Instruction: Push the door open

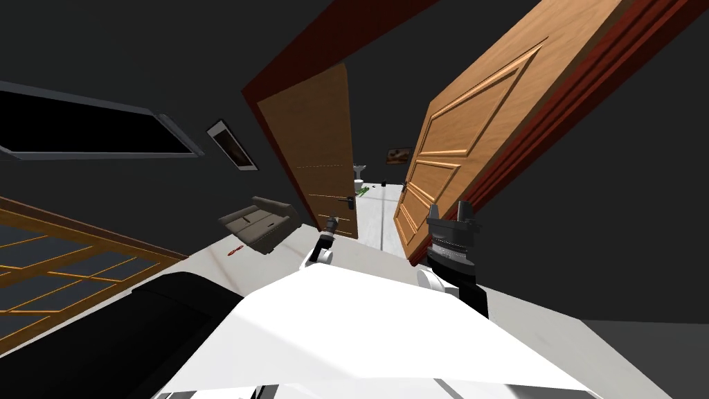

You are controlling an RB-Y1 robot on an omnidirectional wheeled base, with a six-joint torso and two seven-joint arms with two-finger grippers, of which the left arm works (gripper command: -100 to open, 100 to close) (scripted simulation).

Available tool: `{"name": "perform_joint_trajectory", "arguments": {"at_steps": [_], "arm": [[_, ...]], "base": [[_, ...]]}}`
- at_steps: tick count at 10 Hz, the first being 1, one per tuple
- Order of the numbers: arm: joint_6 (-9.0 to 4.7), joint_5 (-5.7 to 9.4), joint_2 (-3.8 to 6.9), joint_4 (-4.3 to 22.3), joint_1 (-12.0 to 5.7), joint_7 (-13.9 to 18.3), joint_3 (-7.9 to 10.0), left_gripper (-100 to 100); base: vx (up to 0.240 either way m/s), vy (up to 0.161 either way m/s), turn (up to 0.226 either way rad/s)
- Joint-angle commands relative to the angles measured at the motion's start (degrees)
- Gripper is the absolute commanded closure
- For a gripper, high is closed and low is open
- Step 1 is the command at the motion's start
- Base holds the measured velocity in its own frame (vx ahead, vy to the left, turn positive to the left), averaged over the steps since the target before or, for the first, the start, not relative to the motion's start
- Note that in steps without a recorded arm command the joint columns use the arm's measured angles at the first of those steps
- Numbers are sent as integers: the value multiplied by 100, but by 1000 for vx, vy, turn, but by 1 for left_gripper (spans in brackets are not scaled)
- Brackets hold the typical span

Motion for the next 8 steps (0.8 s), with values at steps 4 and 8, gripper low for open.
{"name": "perform_joint_trajectory", "arguments": {"at_steps": [4,8], "arm": [[285,240,86,638,-263,-25,-71,-100],[461,407,162,1065,-439,-29,-107,-100]], "base": [[83,153,-150],[84,131,-118]]}}
